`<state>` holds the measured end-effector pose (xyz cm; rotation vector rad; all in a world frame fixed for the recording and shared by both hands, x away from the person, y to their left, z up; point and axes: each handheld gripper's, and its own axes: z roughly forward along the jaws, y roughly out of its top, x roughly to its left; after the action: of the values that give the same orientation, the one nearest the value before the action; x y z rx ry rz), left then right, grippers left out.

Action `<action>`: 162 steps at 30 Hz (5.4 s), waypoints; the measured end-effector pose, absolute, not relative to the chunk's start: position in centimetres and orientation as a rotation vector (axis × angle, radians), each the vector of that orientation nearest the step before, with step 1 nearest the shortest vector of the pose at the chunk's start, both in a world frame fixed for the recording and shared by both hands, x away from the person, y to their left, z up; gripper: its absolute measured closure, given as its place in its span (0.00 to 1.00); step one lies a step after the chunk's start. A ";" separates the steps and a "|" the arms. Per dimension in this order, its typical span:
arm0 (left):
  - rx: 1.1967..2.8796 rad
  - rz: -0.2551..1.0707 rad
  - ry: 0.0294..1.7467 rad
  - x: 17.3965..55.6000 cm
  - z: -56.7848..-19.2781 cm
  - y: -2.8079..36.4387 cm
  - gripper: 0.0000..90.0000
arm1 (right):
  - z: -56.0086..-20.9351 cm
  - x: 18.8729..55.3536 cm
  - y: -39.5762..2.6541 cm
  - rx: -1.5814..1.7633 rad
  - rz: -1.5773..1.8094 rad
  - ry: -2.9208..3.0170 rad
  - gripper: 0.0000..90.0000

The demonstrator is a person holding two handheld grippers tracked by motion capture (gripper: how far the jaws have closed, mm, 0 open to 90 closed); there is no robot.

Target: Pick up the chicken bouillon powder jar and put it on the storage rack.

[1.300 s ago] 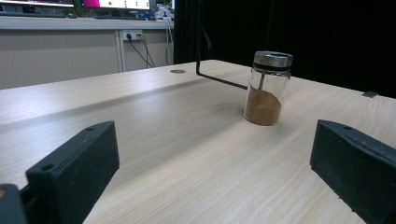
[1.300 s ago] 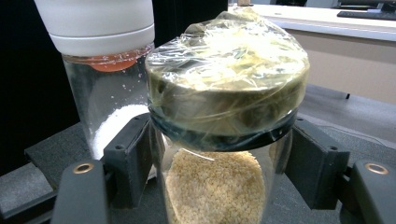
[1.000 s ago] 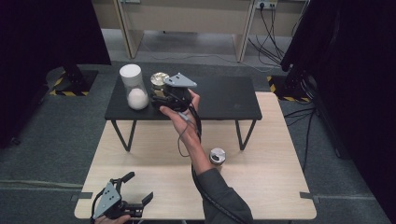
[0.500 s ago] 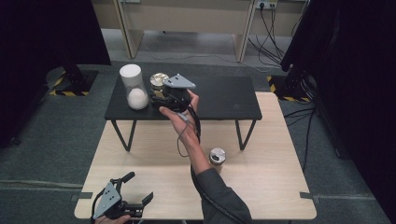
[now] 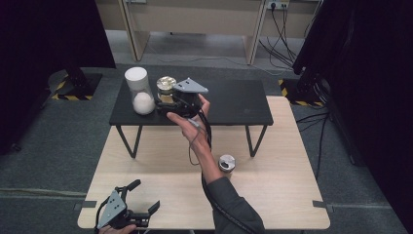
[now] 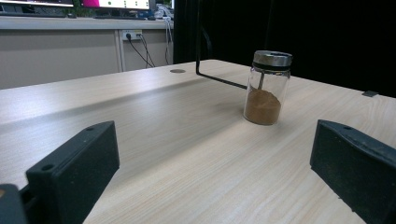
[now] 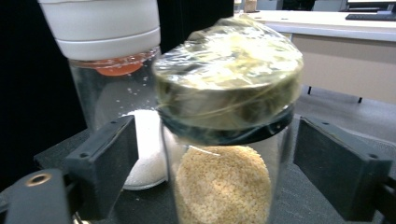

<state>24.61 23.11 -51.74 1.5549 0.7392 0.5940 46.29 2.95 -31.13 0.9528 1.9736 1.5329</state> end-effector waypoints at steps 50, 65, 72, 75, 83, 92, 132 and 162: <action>1.554 0.595 0.739 24.6 -51.7 23.1 0.01 | -31.3 42.9 2.1 0.934 1.638 1.976 0.02; 1.556 0.597 0.740 24.6 -51.7 23.1 0.01 | -31.7 41.3 0.8 0.899 1.686 1.972 0.02; 1.555 0.597 0.740 24.6 -51.8 23.1 0.01 | -31.9 40.6 0.5 0.871 1.697 1.977 0.02; 1.555 0.597 0.741 24.6 -51.8 23.1 0.01 | -32.0 40.2 0.3 0.861 1.702 1.979 0.02; 1.556 0.597 0.741 24.6 -51.8 23.1 0.01 | -32.6 39.6 -0.1 0.856 1.719 1.982 0.02; 1.556 0.596 0.742 24.7 -51.8 23.1 0.01 | -33.5 38.7 -0.3 0.833 1.734 1.988 0.02; 1.552 0.597 0.746 24.7 -51.8 23.1 0.01 | -36.9 35.1 -1.6 0.761 1.786 2.022 0.02; 1.553 0.600 0.746 24.6 -51.8 23.2 0.01 | -41.5 33.0 -3.1 0.772 1.782 2.044 0.02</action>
<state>24.65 23.18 -51.80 1.5527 0.7459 0.6001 33.02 -3.12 -41.51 0.7718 2.0442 1.7823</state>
